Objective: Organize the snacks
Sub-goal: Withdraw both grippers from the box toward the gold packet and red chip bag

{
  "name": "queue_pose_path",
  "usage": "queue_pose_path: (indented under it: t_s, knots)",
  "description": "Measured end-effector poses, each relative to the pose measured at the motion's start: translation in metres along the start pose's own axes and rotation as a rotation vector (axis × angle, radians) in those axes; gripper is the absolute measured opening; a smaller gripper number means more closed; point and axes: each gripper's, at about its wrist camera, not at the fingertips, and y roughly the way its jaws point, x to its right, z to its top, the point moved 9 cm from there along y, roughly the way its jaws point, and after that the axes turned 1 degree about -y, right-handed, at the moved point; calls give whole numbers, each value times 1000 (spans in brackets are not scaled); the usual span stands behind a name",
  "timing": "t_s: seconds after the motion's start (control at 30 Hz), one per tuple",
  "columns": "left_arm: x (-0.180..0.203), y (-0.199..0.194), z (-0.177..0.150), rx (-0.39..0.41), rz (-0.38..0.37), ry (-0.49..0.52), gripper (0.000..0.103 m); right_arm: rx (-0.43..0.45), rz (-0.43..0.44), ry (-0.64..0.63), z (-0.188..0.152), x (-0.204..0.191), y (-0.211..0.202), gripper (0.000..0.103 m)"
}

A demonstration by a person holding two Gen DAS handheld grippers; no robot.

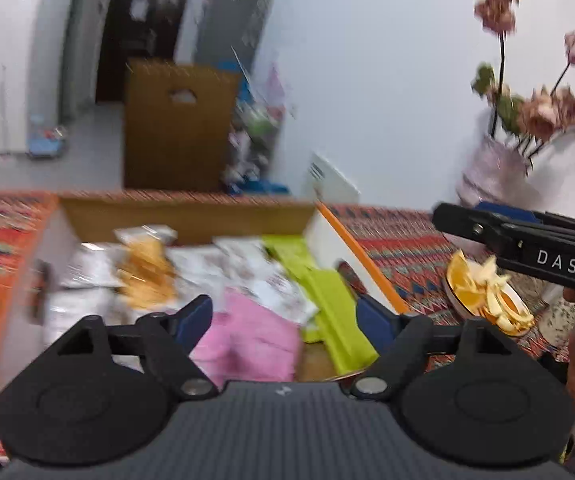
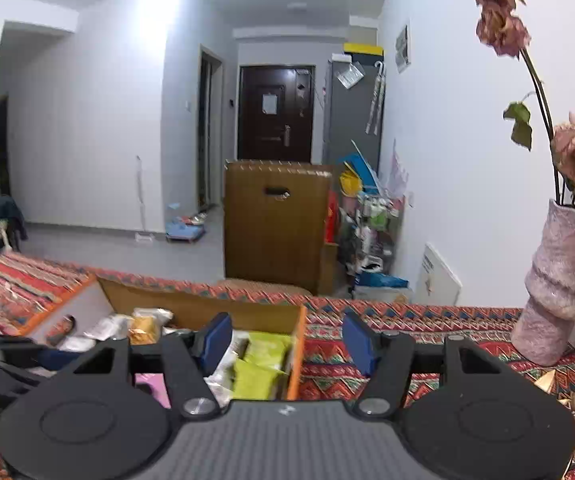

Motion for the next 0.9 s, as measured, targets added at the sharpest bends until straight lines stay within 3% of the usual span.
queue_pose_path:
  t_s: [0.1, 0.23, 0.4, 0.53, 0.7, 0.9]
  knots:
    - [-17, -39, -2, 20, 67, 21, 83, 13, 42, 14, 6, -8, -16, 66]
    - [-28, -92, -14, 76, 168, 81, 91, -5, 96, 41, -6, -26, -46, 70]
    - [-20, -155, -52, 113, 183, 128, 99, -29, 89, 1, -35, -42, -97, 79]
    - [-6, -195, -90, 118, 164, 110, 102, -71, 95, -11, -79, -53, -142, 80]
    - [-1, -232, -144, 71, 130, 6, 103, -140, 119, -11, -146, -69, -195, 82]
    - [-6, -262, -195, 8, 168, -56, 103, -213, 92, 27, -224, -78, -249, 82]
